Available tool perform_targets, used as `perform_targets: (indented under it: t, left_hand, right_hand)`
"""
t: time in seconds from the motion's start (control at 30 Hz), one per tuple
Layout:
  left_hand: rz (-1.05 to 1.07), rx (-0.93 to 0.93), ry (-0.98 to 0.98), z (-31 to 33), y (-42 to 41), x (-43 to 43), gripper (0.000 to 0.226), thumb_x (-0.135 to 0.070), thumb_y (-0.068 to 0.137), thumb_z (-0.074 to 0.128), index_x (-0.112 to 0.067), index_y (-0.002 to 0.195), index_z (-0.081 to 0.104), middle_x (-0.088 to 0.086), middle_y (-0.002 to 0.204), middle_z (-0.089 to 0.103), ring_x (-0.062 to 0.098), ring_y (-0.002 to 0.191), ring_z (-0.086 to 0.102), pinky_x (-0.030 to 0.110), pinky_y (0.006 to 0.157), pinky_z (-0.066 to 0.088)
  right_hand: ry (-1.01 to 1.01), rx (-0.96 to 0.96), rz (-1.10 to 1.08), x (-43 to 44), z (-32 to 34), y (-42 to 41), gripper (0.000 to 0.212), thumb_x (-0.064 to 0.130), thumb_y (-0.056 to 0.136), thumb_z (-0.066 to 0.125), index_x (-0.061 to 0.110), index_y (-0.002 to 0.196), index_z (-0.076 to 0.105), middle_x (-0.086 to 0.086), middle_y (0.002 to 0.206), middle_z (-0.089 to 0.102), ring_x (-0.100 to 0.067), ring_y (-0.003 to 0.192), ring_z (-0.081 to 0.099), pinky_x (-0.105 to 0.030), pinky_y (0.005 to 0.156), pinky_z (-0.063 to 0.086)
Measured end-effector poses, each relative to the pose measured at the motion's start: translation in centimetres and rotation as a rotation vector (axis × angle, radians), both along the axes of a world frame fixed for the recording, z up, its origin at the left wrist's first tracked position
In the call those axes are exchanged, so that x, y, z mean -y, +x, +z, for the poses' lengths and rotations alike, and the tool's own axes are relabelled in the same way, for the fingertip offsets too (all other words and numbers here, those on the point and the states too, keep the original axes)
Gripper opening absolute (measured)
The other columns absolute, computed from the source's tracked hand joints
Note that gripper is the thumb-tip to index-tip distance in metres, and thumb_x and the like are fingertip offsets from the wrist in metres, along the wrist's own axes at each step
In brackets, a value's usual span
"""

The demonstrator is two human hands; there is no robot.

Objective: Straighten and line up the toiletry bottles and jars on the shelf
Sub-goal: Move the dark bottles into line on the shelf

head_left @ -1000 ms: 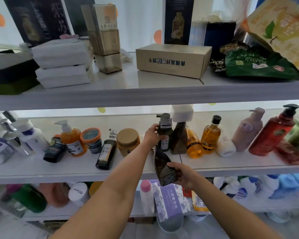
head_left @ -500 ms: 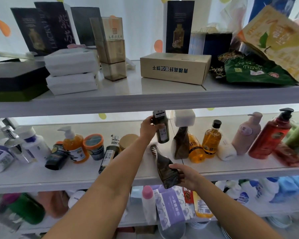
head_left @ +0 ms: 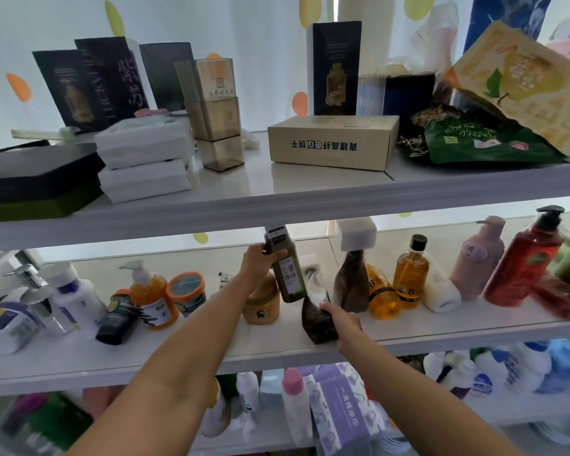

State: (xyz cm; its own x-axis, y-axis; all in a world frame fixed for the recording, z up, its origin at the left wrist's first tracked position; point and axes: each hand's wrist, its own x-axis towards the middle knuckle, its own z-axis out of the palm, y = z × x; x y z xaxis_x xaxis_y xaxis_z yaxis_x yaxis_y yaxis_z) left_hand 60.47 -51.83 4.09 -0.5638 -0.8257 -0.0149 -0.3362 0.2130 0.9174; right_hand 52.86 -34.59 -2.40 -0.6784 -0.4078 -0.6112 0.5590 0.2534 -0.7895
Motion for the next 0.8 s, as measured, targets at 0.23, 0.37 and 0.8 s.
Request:
perform_targets:
  t: [0.23, 0.37, 0.8]
  left_hand:
    - [-0.075, -0.020, -0.075, -0.6, 0.2, -0.1, 0.033, -0.008, 0.081, 0.071, 0.000, 0.112, 0.062, 0.012, 0.108, 0.067, 0.028, 0.098, 0.063, 0.037, 0.088, 0.052]
    - [-0.181, 0.039, -0.068, -1.7, -0.2, -0.3, 0.046, -0.001, 0.075, 0.075, -0.005, 0.119, 0.058, 0.010, 0.111, 0.066, 0.026, 0.102, 0.063, 0.042, 0.091, 0.053]
    - [-0.216, 0.284, -0.387, -4.0, 0.7, -0.8, 0.047, -0.034, 0.085, 0.067, -0.019, 0.127, 0.052, -0.003, 0.123, 0.062, 0.012, 0.116, 0.049, 0.041, 0.119, 0.004]
  right_hand:
    - [0.499, -0.575, 0.194, 1.7, -0.2, 1.0, 0.064, 0.045, 0.095, 0.042, -0.002, 0.138, 0.034, -0.020, 0.142, 0.037, -0.032, 0.131, 0.035, -0.039, 0.106, 0.034]
    - [0.477, -1.027, 0.291, 0.8, -1.4, 1.9, 0.074, 0.054, 0.079, 0.062, 0.011, 0.132, 0.033, -0.009, 0.133, 0.038, -0.024, 0.122, 0.040, -0.032, 0.095, 0.045]
    - [0.723, -1.489, 0.648, 1.1, -3.0, 1.2, 0.092, 0.043, 0.055, 0.086, 0.016, 0.130, 0.040, -0.019, 0.131, 0.050, -0.039, 0.121, 0.051, -0.046, 0.102, 0.042]
